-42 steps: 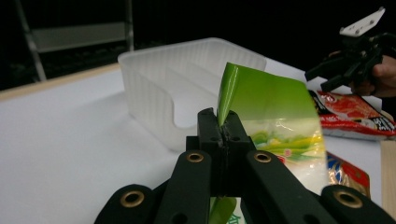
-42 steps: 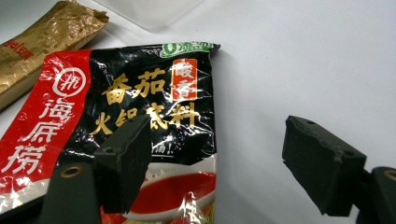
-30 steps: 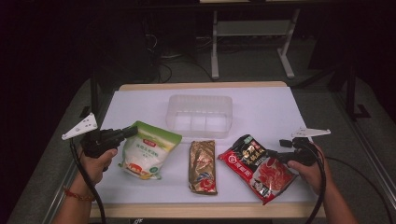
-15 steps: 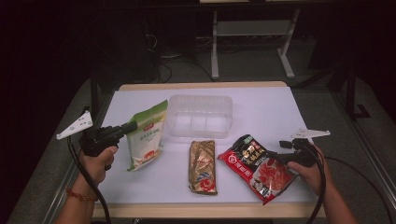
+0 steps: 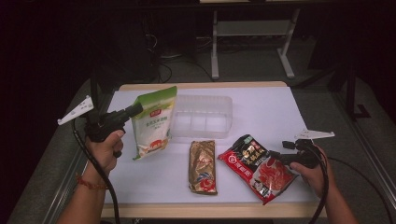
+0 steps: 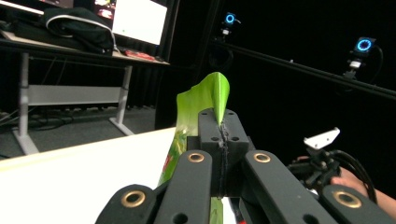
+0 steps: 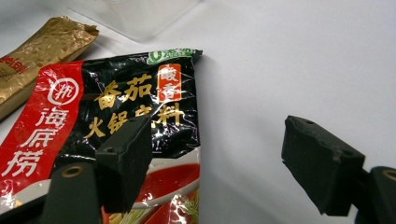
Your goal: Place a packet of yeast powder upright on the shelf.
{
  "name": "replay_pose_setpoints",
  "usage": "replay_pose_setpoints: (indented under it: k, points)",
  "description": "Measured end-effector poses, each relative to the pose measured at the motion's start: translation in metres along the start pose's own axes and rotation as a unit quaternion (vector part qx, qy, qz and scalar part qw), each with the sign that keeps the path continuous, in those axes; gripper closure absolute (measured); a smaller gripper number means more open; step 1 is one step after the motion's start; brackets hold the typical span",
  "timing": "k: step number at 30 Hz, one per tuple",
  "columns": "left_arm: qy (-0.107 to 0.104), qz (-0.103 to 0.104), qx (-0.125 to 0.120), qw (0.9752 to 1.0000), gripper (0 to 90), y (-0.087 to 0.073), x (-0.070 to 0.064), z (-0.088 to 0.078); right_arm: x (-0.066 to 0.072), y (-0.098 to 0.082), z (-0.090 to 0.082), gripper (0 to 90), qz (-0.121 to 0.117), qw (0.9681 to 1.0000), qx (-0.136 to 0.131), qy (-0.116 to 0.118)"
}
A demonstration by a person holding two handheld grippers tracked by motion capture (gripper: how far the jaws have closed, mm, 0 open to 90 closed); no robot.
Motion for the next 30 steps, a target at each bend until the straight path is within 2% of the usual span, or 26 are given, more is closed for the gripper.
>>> replay_pose_setpoints:
  k: [3,4,9,11,13,16,17,19,24,27,30]
  points:
    - [0.004,0.000,-0.004,1.0000,90.0,0.007,0.001,0.010,0.000,0.000,-0.001,23.8,0.001,1.0000,-0.001,0.000]
    - [0.014,0.008,-0.001,0.9999,90.0,0.009,0.003,0.013,0.000,0.000,-0.001,23.7,0.000,1.0000,-0.002,0.000]
    - [0.019,-0.003,-0.005,0.9998,90.0,0.013,0.011,0.030,0.000,-0.001,-0.001,23.7,0.004,1.0000,0.000,0.001]
    - [0.026,-0.001,-0.007,0.9996,90.0,0.014,0.015,0.037,-0.001,-0.002,-0.001,23.7,0.004,1.0000,0.001,0.001]
    - [0.027,-0.013,-0.014,0.9995,90.0,0.015,0.020,0.044,-0.001,-0.002,-0.001,23.7,0.004,1.0000,0.002,0.001]
    - [0.033,-0.012,-0.015,0.9992,90.0,0.017,0.025,0.057,-0.001,-0.002,-0.001,23.7,0.004,1.0000,0.002,0.003]
    - [0.033,-0.009,-0.016,0.9993,90.0,0.017,0.026,0.061,-0.001,-0.003,-0.001,23.7,0.003,1.0000,0.002,0.002]
    - [0.030,-0.016,-0.018,0.9992,89.9,0.018,0.029,0.070,-0.001,-0.003,0.000,23.8,0.004,1.0000,0.005,0.003]
    - [0.017,-0.004,-0.009,0.9998,89.9,0.018,0.022,0.089,-0.001,-0.004,0.000,23.7,0.004,1.0000,0.005,0.004]
    - [0.005,0.007,-0.009,0.9999,89.9,0.020,0.016,0.094,-0.001,-0.005,0.001,23.7,0.002,1.0000,0.009,0.003]
    - [0.007,0.014,-0.006,0.9999,89.9,0.021,0.014,0.096,-0.002,-0.005,-0.001,23.7,0.005,1.0000,0.008,0.003]
Point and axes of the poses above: each handheld gripper's, and its own axes: z roughly forward along the jaws, y roughly out of its top, x roughly to its left, the point moved 9 cm from there along z, roughly forward along the jaws, and after that the axes turned 2 degrees about -x, right-handed, at the moved point
